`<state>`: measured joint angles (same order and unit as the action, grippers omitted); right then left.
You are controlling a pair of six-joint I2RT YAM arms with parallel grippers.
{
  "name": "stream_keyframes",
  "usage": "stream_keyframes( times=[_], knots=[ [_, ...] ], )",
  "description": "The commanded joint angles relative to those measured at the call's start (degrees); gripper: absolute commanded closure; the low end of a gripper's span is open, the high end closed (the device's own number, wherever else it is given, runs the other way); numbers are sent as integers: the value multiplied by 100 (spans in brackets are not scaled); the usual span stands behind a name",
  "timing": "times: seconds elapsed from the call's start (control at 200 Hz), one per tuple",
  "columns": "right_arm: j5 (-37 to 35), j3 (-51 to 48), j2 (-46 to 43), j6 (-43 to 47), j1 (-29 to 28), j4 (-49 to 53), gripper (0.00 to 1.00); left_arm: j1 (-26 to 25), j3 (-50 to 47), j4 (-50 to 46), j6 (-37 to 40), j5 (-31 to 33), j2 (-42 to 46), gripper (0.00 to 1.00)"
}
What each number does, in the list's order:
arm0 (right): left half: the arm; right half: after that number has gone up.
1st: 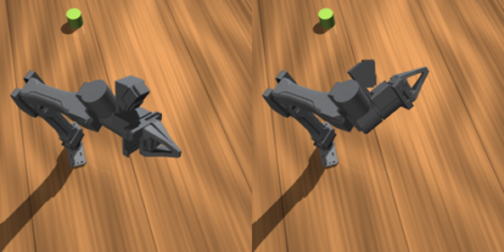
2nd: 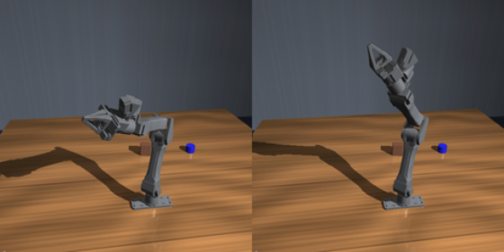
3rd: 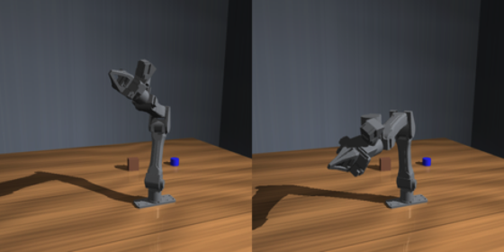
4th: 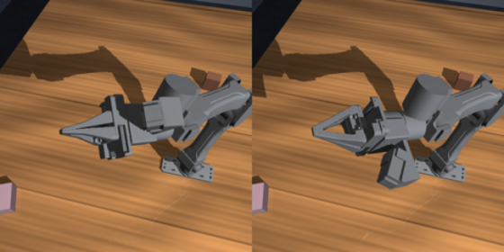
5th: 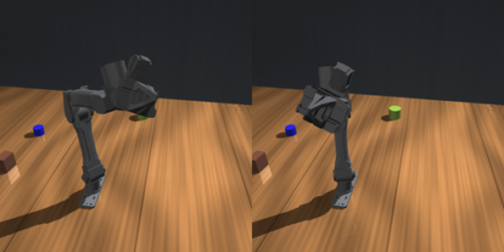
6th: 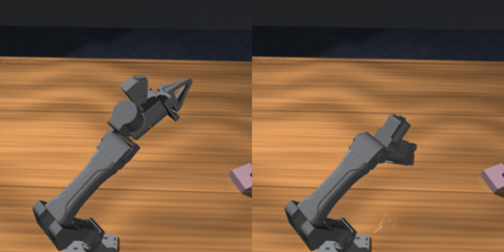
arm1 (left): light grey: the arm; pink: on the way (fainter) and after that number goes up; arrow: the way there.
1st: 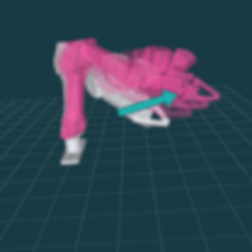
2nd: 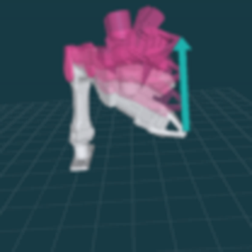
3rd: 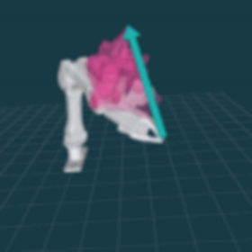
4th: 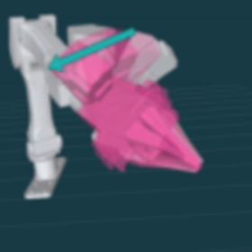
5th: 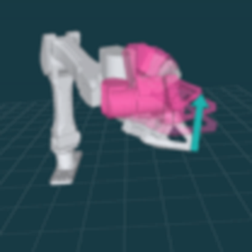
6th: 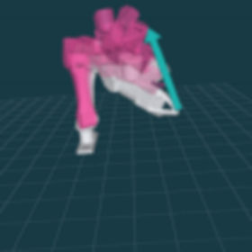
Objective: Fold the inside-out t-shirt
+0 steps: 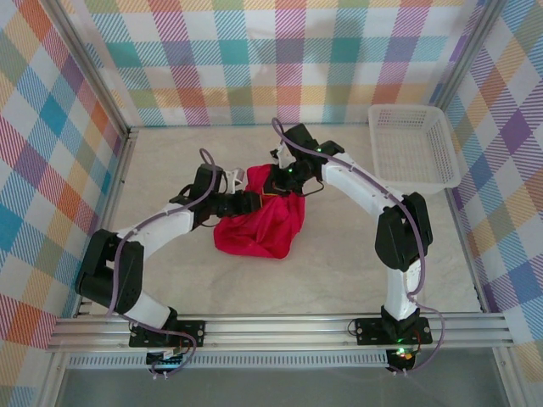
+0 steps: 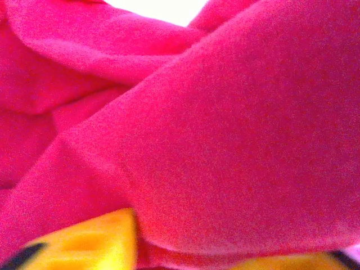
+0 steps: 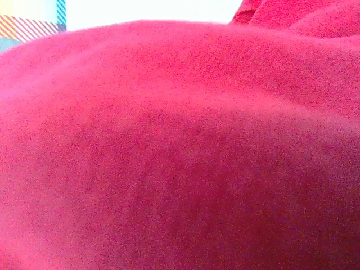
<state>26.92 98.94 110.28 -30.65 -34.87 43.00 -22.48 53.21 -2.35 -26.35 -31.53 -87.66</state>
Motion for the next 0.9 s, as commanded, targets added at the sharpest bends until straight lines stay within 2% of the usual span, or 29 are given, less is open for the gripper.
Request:
stream_keyframes(
  times=[0.0, 0.015, 0.245, 0.395, 0.565, 0.79, 0.81, 0.85, 0.895],
  knots=[
    [402, 28, -342, 52, 24, -50, 100, 77, 551, -441, 211, 798, -143, 96],
    [410, -5, -359, 65, 29, -28, 100, 97, 634, -536, 210, 905, -153, 100],
    [448, -911, -897, 569, 16, 202, 100, 676, 1755, -1871, 11, 1873, -542, 100],
    [306, -1360, -1571, 771, 18, 77, 100, 1264, 2242, -2565, -178, 1784, -1222, 100],
    [911, -1407, -2173, 1044, 22, -515, 100, 1547, 2158, -2726, -312, 1905, -1570, 100],
    [537, -1267, -2063, 1071, 34, -803, 100, 1596, 1685, -2619, -512, 2034, -1233, 100],
    [382, -1304, -2028, 1058, 39, -823, 91, 1598, 1640, -2615, -516, 2036, -1153, 100],
    [8, -1371, -1930, 1016, 33, -797, 67, 1573, 1523, -2557, -549, 2023, -980, 100],
    [-400, -1378, -1742, 956, 47, -615, 63, 1533, 1361, -2463, -580, 2030, -736, 100]
  ],
)
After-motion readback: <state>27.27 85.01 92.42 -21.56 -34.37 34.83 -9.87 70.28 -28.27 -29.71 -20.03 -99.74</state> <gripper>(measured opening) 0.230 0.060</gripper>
